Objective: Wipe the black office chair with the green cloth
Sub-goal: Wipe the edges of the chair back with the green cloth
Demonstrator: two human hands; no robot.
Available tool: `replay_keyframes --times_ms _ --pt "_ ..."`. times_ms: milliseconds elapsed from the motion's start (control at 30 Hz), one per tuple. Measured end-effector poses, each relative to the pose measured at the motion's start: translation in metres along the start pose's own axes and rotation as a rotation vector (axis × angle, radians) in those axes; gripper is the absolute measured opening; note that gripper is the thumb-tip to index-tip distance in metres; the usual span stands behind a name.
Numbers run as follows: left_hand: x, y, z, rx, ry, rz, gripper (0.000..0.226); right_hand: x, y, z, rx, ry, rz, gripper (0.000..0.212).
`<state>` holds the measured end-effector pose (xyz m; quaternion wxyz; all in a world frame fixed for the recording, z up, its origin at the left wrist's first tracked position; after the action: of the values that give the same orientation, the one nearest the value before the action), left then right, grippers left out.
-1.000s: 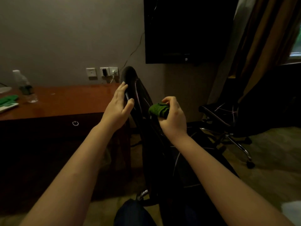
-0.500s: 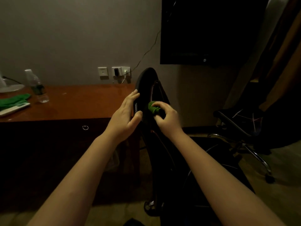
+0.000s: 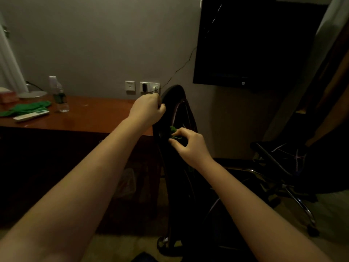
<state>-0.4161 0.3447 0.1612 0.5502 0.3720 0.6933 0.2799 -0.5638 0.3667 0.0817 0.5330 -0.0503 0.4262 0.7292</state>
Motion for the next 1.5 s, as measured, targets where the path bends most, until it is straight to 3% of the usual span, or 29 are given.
replay_keyframes --times_ms 100,233,433,733,1100,1500 --pt "-0.017 -0.020 0.002 -0.049 0.094 0.162 0.037 0.000 0.000 0.005 0.079 0.033 0.001 0.012" --pt "-0.038 -0.029 0.003 -0.081 0.159 0.204 0.033 -0.007 -0.004 0.000 0.037 0.022 -0.007 0.035" --pt "-0.043 -0.067 0.021 -0.018 0.321 0.452 0.056 -0.029 -0.014 -0.015 0.043 0.029 -0.062 0.018" --pt "-0.068 -0.082 0.044 -0.018 0.289 0.403 0.051 -0.109 -0.024 -0.064 -0.007 -0.098 -0.195 0.011" --pt "-0.074 -0.087 0.049 -0.021 0.265 0.340 0.048 -0.167 -0.018 -0.116 0.049 -0.295 -0.277 0.019" --pt "-0.039 -0.069 0.031 0.009 0.320 0.357 0.048 -0.086 -0.020 -0.056 0.061 -0.154 -0.036 0.028"
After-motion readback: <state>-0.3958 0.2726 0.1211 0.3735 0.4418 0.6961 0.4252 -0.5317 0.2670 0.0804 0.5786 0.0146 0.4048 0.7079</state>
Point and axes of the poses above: each hand's wrist, its own x-axis away from the middle knuckle, its own y-axis out of the back of the hand, z = x × y, the point moved 10 cm from there along -x, towards the middle knuckle, and after that the axes turned 1 degree about -x, right-handed, at the moved point
